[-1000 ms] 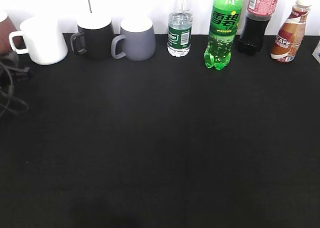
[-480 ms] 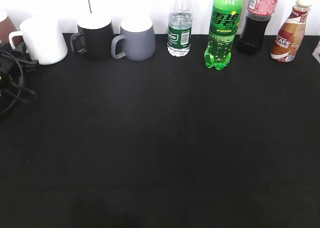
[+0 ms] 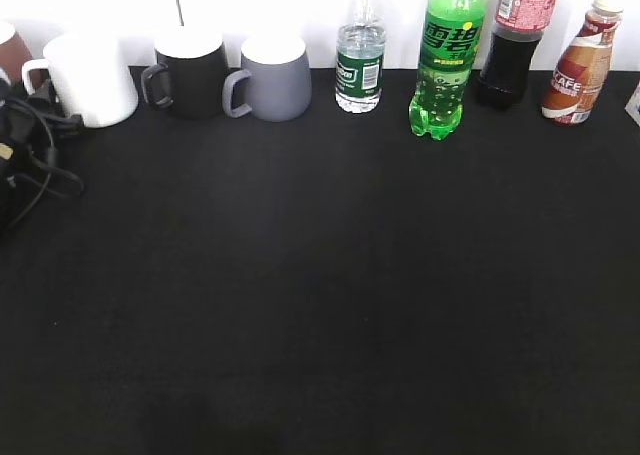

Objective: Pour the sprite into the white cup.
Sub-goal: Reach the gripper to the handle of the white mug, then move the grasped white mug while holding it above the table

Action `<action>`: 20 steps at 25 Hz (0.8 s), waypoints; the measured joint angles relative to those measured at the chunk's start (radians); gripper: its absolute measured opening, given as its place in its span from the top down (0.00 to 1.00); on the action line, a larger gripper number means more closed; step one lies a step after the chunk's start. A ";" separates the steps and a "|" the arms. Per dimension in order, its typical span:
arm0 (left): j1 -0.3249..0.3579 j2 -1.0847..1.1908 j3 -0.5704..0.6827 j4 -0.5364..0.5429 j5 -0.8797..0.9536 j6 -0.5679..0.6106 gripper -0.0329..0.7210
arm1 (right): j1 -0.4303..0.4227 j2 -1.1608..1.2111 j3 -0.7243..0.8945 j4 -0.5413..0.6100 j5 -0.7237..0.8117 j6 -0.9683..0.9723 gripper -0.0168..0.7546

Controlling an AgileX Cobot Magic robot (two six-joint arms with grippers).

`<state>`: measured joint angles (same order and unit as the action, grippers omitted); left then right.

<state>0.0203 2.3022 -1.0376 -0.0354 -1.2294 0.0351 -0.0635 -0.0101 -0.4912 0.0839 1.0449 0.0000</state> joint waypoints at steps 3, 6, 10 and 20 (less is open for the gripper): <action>0.000 0.005 -0.017 0.000 0.009 0.000 0.55 | 0.000 0.000 0.000 0.000 0.000 0.000 0.50; 0.000 0.005 -0.029 0.001 0.013 0.000 0.57 | 0.000 0.000 0.000 0.000 0.000 0.000 0.50; 0.000 0.015 -0.080 0.006 0.021 0.000 0.63 | 0.000 0.000 0.000 0.000 0.000 0.000 0.50; 0.000 0.036 -0.096 -0.032 0.014 -0.007 0.90 | 0.000 0.000 0.000 0.001 0.000 0.000 0.50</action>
<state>0.0203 2.3383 -1.1335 -0.0673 -1.2151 0.0277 -0.0635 -0.0101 -0.4912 0.0848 1.0449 0.0000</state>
